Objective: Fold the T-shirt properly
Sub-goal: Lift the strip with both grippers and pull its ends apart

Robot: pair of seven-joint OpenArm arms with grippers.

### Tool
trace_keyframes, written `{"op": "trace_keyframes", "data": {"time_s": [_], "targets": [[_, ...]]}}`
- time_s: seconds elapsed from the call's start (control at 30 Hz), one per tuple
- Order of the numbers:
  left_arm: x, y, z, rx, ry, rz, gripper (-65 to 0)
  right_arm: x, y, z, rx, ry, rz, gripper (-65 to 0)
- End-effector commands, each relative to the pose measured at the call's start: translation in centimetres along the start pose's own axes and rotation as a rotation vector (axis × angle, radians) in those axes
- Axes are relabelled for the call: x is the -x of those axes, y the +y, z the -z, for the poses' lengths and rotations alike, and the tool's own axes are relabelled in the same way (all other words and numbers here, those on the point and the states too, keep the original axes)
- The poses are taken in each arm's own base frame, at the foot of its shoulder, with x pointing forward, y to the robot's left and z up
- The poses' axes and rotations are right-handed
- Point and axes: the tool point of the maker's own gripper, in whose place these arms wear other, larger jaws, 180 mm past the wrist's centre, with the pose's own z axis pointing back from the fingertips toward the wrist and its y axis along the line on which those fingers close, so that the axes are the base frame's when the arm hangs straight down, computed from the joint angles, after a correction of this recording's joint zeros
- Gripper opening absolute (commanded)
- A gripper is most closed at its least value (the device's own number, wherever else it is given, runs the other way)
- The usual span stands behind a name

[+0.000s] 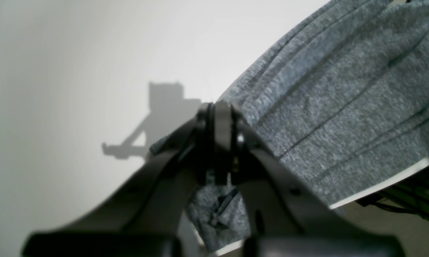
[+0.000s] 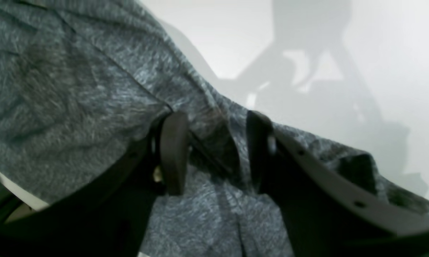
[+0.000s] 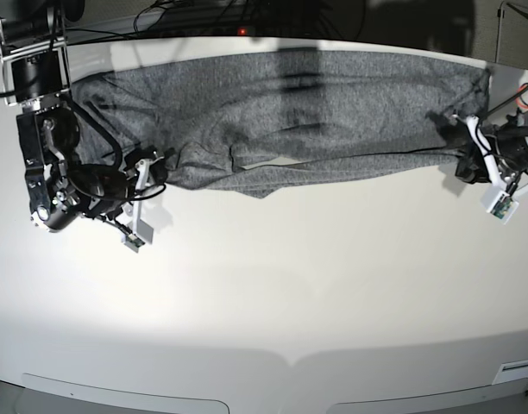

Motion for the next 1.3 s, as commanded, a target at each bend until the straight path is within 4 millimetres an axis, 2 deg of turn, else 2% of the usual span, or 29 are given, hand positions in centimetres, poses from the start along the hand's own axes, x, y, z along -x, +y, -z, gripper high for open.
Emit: {"op": "trace_keyframes", "data": {"time_s": [0.0,0.13,0.27,0.5,0.6,0.73,1.0,1.27], "targets": [[-1.1,0.5,-0.6,-0.018,-0.032,0.016,-65.0,-0.8,-1.0,-0.8,0.022,-0.027,0.0,-37.3],[-1.1,0.5,-0.6,-0.018,-0.032,0.016,-65.0,0.1,-0.6,0.3,-0.013,-0.001,0.041,-37.4],[-1.1,0.5,-0.6,-0.018,-0.032,0.016,-65.0,-0.3,-0.1,0.7,-0.028,-0.01,0.043,-37.5],[-1.1,0.5,-0.6,-0.017,-0.032,0.016,-65.0,-0.3,-0.2,0.6,-0.026,-0.007,0.042,-52.9],[-1.1,0.6,-0.6,-0.018,-0.031,0.016,-65.0,-0.3,-0.2,0.6,-0.026,-0.004,0.042,-56.5],[-1.1,0.6,-0.6,-0.018,-0.031,0.016,-65.0,-0.4,-0.2,0.6,-0.025,-0.007,0.04,-65.0],[-1.1,0.6,-0.6,-0.021,-0.032,0.018,-65.0,-1.5,-0.7,-0.6,0.01,-0.052,0.014,-65.0],[-2.1,1.0,-0.6,-0.044,-0.085,0.033,-65.0,-4.7,-1.9,-4.0,0.083,-0.2,-0.005,-65.0]]}}
